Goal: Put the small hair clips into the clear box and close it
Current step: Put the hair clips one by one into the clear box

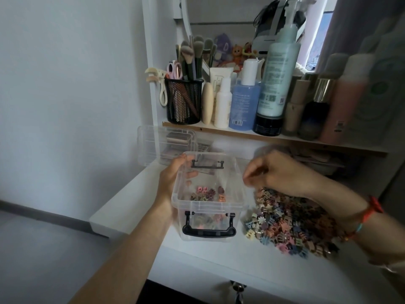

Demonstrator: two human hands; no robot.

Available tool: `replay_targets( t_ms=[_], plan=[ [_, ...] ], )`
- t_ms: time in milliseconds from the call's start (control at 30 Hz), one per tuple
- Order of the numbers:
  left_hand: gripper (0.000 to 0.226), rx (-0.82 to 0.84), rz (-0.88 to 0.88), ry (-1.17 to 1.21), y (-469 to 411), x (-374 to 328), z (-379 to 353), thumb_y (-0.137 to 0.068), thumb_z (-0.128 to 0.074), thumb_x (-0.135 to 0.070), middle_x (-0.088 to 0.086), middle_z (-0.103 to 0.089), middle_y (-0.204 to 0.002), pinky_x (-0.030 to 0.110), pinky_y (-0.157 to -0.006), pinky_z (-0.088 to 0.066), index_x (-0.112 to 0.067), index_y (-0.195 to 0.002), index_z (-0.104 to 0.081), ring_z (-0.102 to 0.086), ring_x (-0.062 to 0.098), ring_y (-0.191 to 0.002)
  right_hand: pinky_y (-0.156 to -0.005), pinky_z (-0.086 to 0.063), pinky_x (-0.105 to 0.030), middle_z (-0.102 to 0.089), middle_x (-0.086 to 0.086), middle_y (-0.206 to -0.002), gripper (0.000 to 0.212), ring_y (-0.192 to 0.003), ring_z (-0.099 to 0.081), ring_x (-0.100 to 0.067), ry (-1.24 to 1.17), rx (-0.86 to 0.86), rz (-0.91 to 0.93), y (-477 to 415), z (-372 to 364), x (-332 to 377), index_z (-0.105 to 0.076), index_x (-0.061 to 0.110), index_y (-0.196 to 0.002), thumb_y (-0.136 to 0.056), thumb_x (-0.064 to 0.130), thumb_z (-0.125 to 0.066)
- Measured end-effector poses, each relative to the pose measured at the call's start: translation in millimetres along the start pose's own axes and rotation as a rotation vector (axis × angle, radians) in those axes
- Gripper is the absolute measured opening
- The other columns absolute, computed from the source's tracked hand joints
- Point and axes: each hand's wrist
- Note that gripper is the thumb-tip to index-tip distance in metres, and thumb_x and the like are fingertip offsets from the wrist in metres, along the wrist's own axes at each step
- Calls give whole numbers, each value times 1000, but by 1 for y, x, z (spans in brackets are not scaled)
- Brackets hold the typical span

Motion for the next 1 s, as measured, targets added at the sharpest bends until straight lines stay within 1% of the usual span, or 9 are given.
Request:
replay_targets(
  t_ms=[100,267,367,434,501,634,701,835,1001],
  plan=[
    [21,0,10,7,1,0,-1,-91,-46,-28,1,-62,-89,30,-67,-41,-20,-82,-63,-58,16,-78,-72,-43,-4,-71,12,-82,11,-68,-59,8,179,302,-52,11,-10,-7,-73,23,-86,-79,15,-69],
    [21,4,24,20,2,1,0,-90,-47,-30,2,-62,-92,31,-65,-41,-20,-85,-64,-58,17,-81,-62,-33,8,-71,8,-93,17,-65,-53,10,313,261,-1,10,-20,-13,-72,14,-97,-85,13,-60],
    [18,6,19,8,2,0,0,-88,-51,-32,1,-61,-90,30,-64,-40,-20,-85,-63,-58,15,-78,-75,-43,-4,-64,14,-85,20,-68,-52,8,314,28,7,3,-15,-11,-71,15,-96,-88,9,-55],
    [16,16,26,12,0,-1,0,-84,-54,-34,3,-60,-95,29,-63,-39,-20,-85,-63,-57,15,-75,-80,-44,-14,-66,11,-88,17,-76,-56,1,106,-279,1,-1,-5,-2,-71,16,-96,-88,12,-57],
    [17,21,26,17,1,-1,0,-90,-49,-30,5,-58,-99,29,-61,-39,-20,-83,-61,-56,15,-75,-75,-44,-12,-66,9,-86,16,-78,-58,-3,-153,-362,56,-4,5,12,-69,16,-98,-86,16,-59],
    [20,6,16,20,3,-1,-1,-92,-46,-28,3,-61,-93,30,-62,-40,-22,-85,-63,-57,16,-77,-82,-45,-20,-65,3,-89,11,-86,-60,-10,-151,-265,77,-1,9,16,-64,21,-91,-83,15,-64],
    [20,12,13,25,1,-1,-1,-92,-46,-27,4,-59,-97,30,-63,-39,-19,-95,-64,-56,16,-75,-73,-45,-11,-63,8,-80,17,-76,-59,-6,-12,-137,37,3,9,7,-63,26,-78,-81,9,-65],
    [22,-2,8,2,2,-2,-2,-92,-45,-26,1,-60,-87,30,-65,-39,-18,-81,-62,-56,16,-75,-58,-36,5,-57,21,-72,14,-66,-52,10,293,149,-23,13,-11,-4,-71,19,-90,-81,11,-64],
    [18,9,42,-1,1,-4,-2,-89,-49,-30,1,-58,-85,28,-60,-37,-20,-79,-60,-55,16,-75,-76,-43,-12,-57,16,-74,19,-71,-53,3,369,-6,-26,8,-14,-2,-72,18,-90,-84,7,-58]
  ],
)
Point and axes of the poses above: each hand's wrist, its own y-axis away from the middle knuckle, its own z-axis out of the back of the hand, x = y × z
